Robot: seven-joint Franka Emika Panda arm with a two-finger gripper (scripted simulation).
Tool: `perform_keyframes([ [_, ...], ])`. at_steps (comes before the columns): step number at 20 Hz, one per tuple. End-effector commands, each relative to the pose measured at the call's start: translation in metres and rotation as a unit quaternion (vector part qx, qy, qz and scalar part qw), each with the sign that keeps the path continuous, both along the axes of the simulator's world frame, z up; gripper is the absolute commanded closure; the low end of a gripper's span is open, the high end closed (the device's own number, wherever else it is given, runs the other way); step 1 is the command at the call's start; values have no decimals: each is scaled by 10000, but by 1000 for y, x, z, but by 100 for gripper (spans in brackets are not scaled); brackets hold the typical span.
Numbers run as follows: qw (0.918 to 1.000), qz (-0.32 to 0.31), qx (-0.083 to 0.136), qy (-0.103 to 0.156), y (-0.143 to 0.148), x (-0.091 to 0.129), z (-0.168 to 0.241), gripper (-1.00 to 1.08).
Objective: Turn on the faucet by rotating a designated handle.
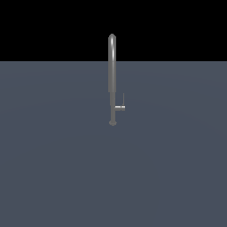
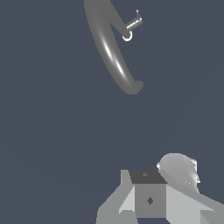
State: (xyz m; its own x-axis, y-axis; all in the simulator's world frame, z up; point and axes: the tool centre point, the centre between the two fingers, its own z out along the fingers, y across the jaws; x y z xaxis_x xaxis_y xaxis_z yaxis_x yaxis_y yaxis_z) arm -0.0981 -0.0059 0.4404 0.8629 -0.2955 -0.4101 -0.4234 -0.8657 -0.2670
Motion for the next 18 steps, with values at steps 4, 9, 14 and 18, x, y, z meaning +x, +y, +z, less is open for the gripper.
perform_keyframes([
  [4, 9976, -399, 404, 389, -5, 31, -18, 108],
  [9, 9912, -765, 781, 750, -10, 59, -36, 108],
  [14, 9802, -1140, 1169, 1119, -16, 85, -58, 108],
  [18, 9678, -1447, 1489, 1423, -21, 105, -77, 108],
])
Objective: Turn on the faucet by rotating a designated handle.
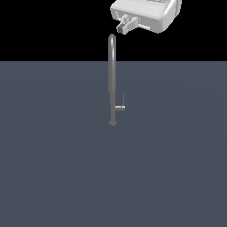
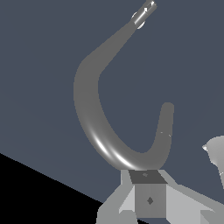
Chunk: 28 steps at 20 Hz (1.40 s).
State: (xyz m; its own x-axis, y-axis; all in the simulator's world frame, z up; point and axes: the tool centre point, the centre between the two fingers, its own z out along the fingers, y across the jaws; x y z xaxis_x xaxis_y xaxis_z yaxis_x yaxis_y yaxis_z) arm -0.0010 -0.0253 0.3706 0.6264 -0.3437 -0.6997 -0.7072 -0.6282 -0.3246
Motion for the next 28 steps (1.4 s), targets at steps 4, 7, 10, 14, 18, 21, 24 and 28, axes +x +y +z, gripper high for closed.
perform_keyframes([
  [4, 9969, -450, 471, 444, -7, 27, -30, 108],
  [7, 9923, -708, 739, 697, -11, 40, -48, 108],
  [10, 9853, -977, 1017, 962, -15, 53, -68, 108],
  [14, 9716, -1356, 1406, 1333, -20, 70, -97, 108],
  [18, 9522, -1757, 1811, 1723, -23, 84, -131, 108],
  [21, 9357, -2032, 2087, 1991, -24, 93, -155, 108],
  [24, 9193, -2271, 2323, 2222, -24, 99, -176, 108],
  [28, 8999, -2521, 2569, 2463, -23, 104, -200, 108],
])
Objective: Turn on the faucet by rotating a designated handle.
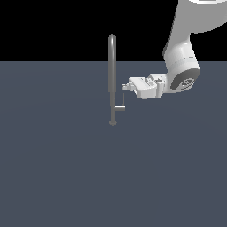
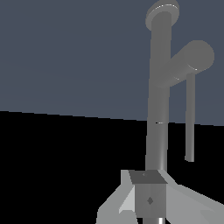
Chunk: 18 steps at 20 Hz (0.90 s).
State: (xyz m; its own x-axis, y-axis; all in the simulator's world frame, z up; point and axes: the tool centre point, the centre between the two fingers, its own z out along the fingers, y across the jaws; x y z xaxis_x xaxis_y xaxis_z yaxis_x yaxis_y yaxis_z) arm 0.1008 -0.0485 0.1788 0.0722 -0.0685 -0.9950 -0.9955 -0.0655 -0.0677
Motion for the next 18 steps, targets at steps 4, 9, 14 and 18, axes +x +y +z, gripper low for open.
perform_keyframes([
  [4, 9988, -282, 279, 270, 3, 5, -24, 108],
  [9, 9981, -360, 356, 345, 4, 6, -31, 108],
  [14, 9981, -356, 354, 345, 4, 4, -30, 108],
  [18, 9981, -356, 354, 345, 4, -3, -28, 108],
])
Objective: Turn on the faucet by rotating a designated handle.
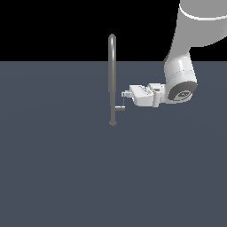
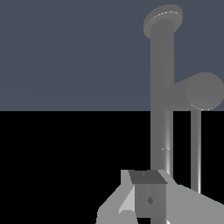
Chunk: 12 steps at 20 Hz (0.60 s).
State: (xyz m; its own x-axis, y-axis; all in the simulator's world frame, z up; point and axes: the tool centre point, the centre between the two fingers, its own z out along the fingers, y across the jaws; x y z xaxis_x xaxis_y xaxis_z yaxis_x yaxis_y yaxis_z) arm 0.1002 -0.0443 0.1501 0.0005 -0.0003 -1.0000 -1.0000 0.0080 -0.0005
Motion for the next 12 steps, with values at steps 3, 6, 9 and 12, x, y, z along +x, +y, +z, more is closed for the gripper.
perform_keyframes([
  [3, 10000, -1, 0, -3, 0, -9, 3, 108],
  [6, 10000, -1, 0, -3, 0, -15, 6, 108],
  [9, 10000, -3, 1, -5, 0, -22, 8, 108],
  [12, 10000, -20, -8, -5, 0, -21, 6, 108],
])
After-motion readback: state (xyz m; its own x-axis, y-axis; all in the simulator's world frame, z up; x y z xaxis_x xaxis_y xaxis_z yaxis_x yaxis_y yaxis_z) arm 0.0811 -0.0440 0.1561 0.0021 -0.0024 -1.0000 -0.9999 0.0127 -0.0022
